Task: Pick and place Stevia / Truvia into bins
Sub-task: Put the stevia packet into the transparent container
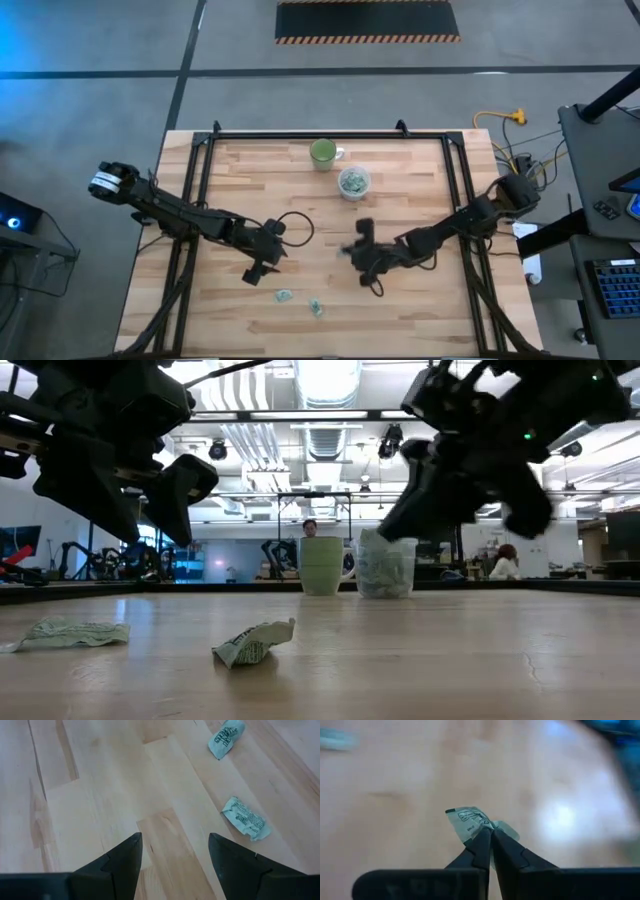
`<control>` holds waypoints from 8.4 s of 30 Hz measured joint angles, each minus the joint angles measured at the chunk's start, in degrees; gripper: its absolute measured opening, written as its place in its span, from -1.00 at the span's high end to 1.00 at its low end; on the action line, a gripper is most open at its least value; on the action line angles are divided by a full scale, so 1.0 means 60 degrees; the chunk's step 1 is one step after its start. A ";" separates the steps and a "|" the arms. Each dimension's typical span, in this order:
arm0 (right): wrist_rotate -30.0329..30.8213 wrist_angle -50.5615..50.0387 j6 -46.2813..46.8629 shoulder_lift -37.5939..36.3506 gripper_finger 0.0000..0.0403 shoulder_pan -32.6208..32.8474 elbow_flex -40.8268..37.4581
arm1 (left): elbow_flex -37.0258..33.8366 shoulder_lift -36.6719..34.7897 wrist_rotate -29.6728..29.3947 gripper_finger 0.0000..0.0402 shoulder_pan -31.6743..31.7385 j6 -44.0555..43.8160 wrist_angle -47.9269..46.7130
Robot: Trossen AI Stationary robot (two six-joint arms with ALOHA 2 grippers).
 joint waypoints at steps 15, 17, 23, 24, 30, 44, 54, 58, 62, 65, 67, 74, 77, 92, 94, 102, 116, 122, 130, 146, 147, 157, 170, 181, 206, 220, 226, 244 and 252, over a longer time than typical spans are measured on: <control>0.2653 -0.0343 -0.0818 -0.1439 0.96 -0.2318 -0.0004 | 0.0000 0.0000 -0.0062 -0.05 0.0018 0.0541 0.0131; 0.1996 -0.0358 -0.0870 -0.1498 0.96 -0.2962 -0.0004 | 0.0003 0.0000 -0.0062 -0.05 0.0018 0.0716 0.0127; 0.0864 -0.0555 -0.0702 -0.1506 0.96 -0.4537 -0.0004 | 0.0004 0.0000 -0.0066 -0.05 0.0018 0.0993 0.0135; 0.0761 -0.0643 -0.0696 -0.1500 0.96 -0.4683 -0.0004 | 0.0007 0.0000 -0.0069 -0.05 0.0022 0.1005 0.0133; -0.0352 -0.1149 -0.0402 -0.1482 0.96 -0.5200 -0.0009 | 0.0022 0.0000 -0.0077 -0.05 0.0025 0.1021 0.0192; -0.1029 -0.1240 -0.0350 -0.0590 0.96 -0.5607 0.0085 | 0.0022 0.0000 -0.0084 -0.05 0.0025 0.1006 0.0208; -0.1104 -0.2021 -0.0244 -0.0582 0.96 -0.5668 0.0610 | 0.0018 -0.0004 -0.0086 -0.05 0.0025 0.0996 0.0208; -0.1104 -0.2196 -0.0424 -0.0584 0.94 -0.5666 0.0690 | 0.0018 -0.0004 -0.0084 -0.05 0.0025 0.0989 0.0209; -0.1101 -0.2600 -0.0466 -0.0602 0.80 -0.5666 0.0842 | 0.0018 -0.0004 -0.0084 -0.05 0.0025 0.0989 0.0208; -0.1100 -0.3075 -0.0449 -0.0602 0.65 -0.5668 0.1060 | 0.0018 -0.0007 -0.0084 -0.05 0.0025 0.0985 0.0208; -0.1100 -0.3359 -0.0426 -0.0615 0.55 -0.5666 0.1260 | 0.0018 -0.0007 -0.0084 -0.05 0.0025 0.0979 0.0205; -0.1097 -0.4512 0.0028 -0.0871 0.34 -0.5464 0.1884 | 0.0015 -0.0007 -0.0084 -0.05 0.0025 0.0916 0.0204; -0.1093 -0.4962 0.0288 -0.1122 0.30 -0.5234 0.1934 | 0.0011 -0.0007 -0.0084 -0.05 0.0025 0.0891 0.0204; -0.1199 -0.5862 0.0756 -0.2489 0.37 -0.2398 0.1793 | -0.0069 0.1475 0.1540 -0.05 -0.0721 0.0314 0.1615; -0.1195 -0.5855 0.0726 -0.2497 0.39 -0.2000 0.1796 | -0.0069 0.1867 0.1791 -0.05 -0.0835 0.0311 0.1950; -0.1097 -0.5786 0.0480 -0.2493 0.44 -0.1345 0.1865 | 0.0215 0.2884 0.2426 -0.04 -0.0929 0.0417 0.2314; -0.1097 -0.5844 0.0579 -0.2482 0.56 -0.1345 0.1865 | 0.0233 0.3136 0.2341 0.47 -0.0907 0.0443 0.2295; -0.1100 -0.5851 0.0583 -0.2482 0.60 -0.1345 0.1865 | 0.0233 0.3070 0.2277 0.80 -0.0886 0.0690 0.2133; -0.1104 -0.5855 0.0688 -0.2482 0.61 -0.1345 0.1865 | 0.0280 0.2779 -0.0312 0.96 -0.0855 0.1756 0.2096; -0.1187 -0.5967 0.0932 -0.2486 0.63 -0.1345 0.1865 | 0.0426 0.2579 -0.5059 0.96 0.2209 0.6496 0.7728; -0.1193 -0.6001 0.0993 -0.2486 0.63 -0.1345 0.1865 | 0.0449 0.2578 -0.4795 0.96 0.2606 0.6443 0.7997; -0.1202 -0.6219 0.1188 -0.2489 0.61 -0.1316 0.1865 | 0.1876 0.3694 0.0027 0.96 0.5557 0.3926 0.8183; -0.1199 -0.6434 0.1333 -0.2489 0.64 -0.1240 0.1865 | 0.4290 0.5902 0.0115 0.96 0.5635 0.3655 0.6470; -0.1199 -0.6427 0.1333 -0.2489 0.66 -0.1221 0.1865 | 0.4339 0.5869 -0.0066 0.72 0.5630 0.3589 0.6255; -0.4131 -0.3497 0.0131 -0.2012 0.66 -0.1225 0.1362 | 0.3033 0.1497 0.1177 -0.10 0.4486 0.3134 -0.0248; -0.8110 0.1329 -0.1508 0.0662 0.66 -0.1213 0.1386 | -0.1178 -0.2349 0.0523 -0.10 0.2914 0.2406 0.1470; -0.8350 0.2246 -0.1357 0.2075 0.59 -0.1052 0.1655 | -0.1932 -0.3379 -0.0442 -0.10 0.2918 0.2333 0.1768; -0.9030 0.0178 -0.1977 0.4113 0.13 -0.0462 0.4483 | -0.2415 -0.3580 -0.0783 -0.10 0.2936 0.1904 0.1787; -0.8007 -0.0448 -0.2438 0.4359 0.18 -0.0206 0.4932 | -0.2520 -0.3570 -0.0783 -0.10 0.2936 0.1885 0.2011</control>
